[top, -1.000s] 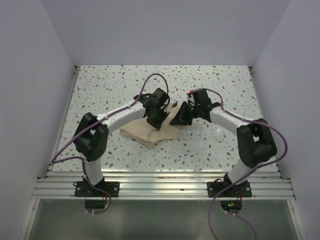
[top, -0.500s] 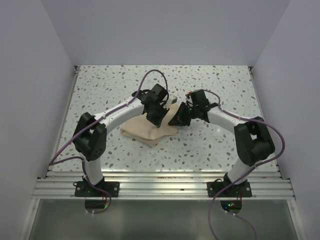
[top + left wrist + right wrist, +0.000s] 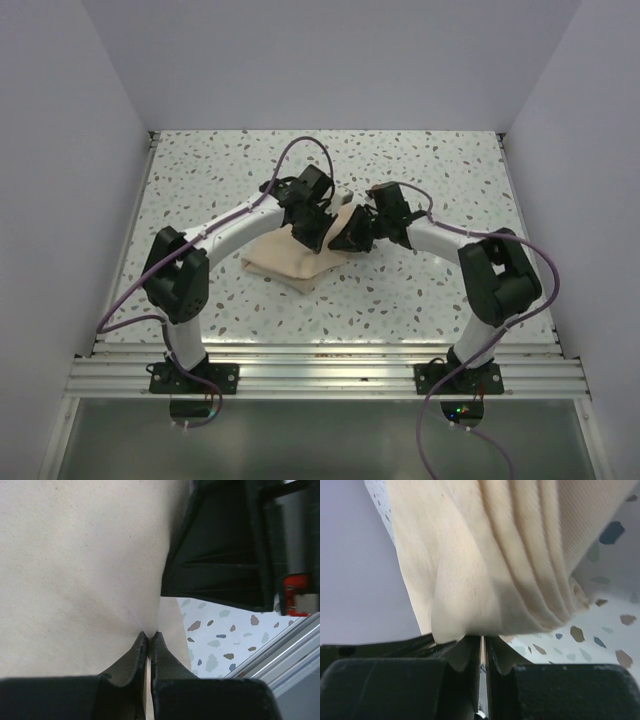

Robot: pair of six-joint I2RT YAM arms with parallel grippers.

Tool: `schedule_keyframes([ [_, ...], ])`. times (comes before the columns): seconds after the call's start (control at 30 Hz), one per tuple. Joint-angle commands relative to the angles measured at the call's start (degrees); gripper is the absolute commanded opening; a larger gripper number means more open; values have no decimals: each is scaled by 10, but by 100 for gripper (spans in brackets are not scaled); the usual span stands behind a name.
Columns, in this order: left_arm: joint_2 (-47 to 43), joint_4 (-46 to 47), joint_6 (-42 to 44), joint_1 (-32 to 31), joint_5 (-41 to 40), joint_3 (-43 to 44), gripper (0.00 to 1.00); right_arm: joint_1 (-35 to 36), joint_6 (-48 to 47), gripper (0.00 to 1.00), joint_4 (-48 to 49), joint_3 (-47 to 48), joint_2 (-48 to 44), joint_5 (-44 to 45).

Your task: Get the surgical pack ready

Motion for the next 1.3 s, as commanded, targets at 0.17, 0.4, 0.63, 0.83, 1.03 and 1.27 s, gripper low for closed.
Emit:
schedule_keyframes([
  [0.17,-41,43,-6,4,40,7,0,47,63,8,99,73,89,80],
  [0.4,-23,46,-10,4,54,17,0,52,111,10,161,71,148,100],
  [0.63,-22,56,-16,4,66,-5,0,80,127,15,172,91,219,104],
  [0.83,-10,39,-9,4,59,1,0,39,64,19,72,64,100,114],
  [1.03,-22,48,-8,4,52,-23,0,-12,-28,20,-108,105,40,85],
  [1.27,-25,38,2,4,55,-19,0,-42,-84,18,-134,89,-15,92],
])
